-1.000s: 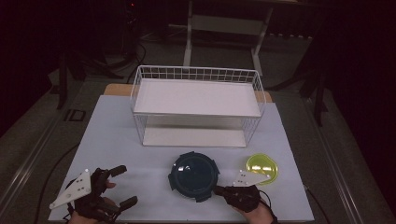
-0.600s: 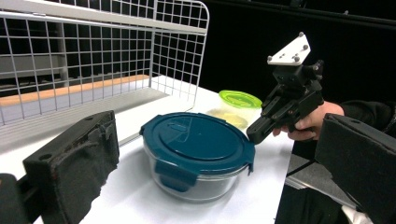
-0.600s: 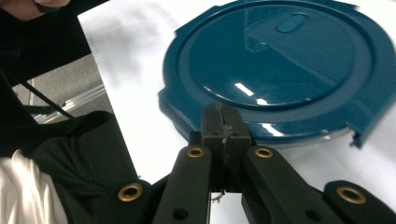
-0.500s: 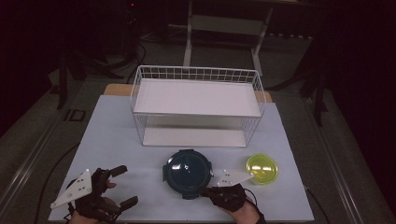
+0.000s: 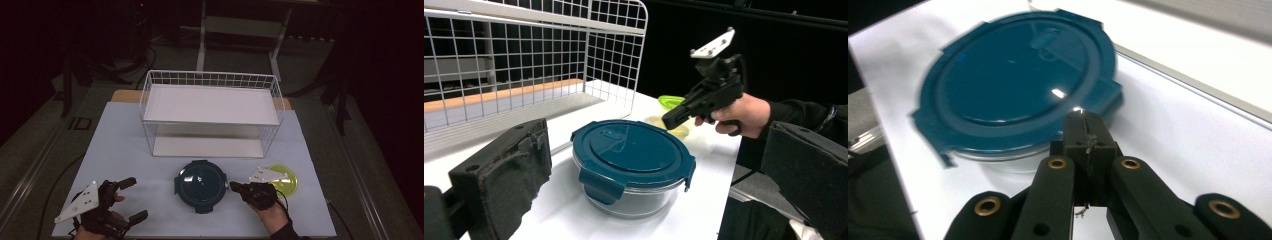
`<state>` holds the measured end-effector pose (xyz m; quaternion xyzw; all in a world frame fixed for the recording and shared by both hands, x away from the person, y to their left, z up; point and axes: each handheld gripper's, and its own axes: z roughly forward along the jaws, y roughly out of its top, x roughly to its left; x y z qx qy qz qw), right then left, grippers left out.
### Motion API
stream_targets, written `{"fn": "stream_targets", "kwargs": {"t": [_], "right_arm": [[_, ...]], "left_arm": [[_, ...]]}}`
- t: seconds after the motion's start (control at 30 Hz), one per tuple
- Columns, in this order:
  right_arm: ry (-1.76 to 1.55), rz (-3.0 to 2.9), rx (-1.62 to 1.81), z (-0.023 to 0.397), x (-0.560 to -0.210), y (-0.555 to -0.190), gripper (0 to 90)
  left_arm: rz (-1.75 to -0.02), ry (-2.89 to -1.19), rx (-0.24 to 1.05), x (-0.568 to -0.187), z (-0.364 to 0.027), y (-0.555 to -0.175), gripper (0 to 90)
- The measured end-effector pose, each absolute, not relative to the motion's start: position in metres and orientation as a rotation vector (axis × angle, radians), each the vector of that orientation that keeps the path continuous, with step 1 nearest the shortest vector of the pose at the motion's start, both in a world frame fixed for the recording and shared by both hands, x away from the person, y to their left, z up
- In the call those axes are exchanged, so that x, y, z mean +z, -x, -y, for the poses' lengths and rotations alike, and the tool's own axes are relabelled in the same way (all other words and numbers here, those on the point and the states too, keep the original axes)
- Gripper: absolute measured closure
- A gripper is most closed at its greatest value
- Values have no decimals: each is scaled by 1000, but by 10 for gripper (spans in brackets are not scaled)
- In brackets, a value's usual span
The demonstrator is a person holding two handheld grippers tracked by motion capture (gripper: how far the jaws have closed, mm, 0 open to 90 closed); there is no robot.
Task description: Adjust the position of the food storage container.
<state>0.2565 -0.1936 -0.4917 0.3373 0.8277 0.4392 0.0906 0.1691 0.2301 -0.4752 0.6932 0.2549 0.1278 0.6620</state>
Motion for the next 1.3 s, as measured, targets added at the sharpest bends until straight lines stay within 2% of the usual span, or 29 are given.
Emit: {"fn": "stream_targets", "kwargs": {"t": [0.43,1.3], "right_arm": [[-1048,-2467,1342,184,-498,-264,900],[-924,-2554,1373,135,-499,-265,900]], "left_arm": [[-574,-1577,274,-476,-228,-170,0],[-573,-1585,262,-477,-228,-170,0]]}}
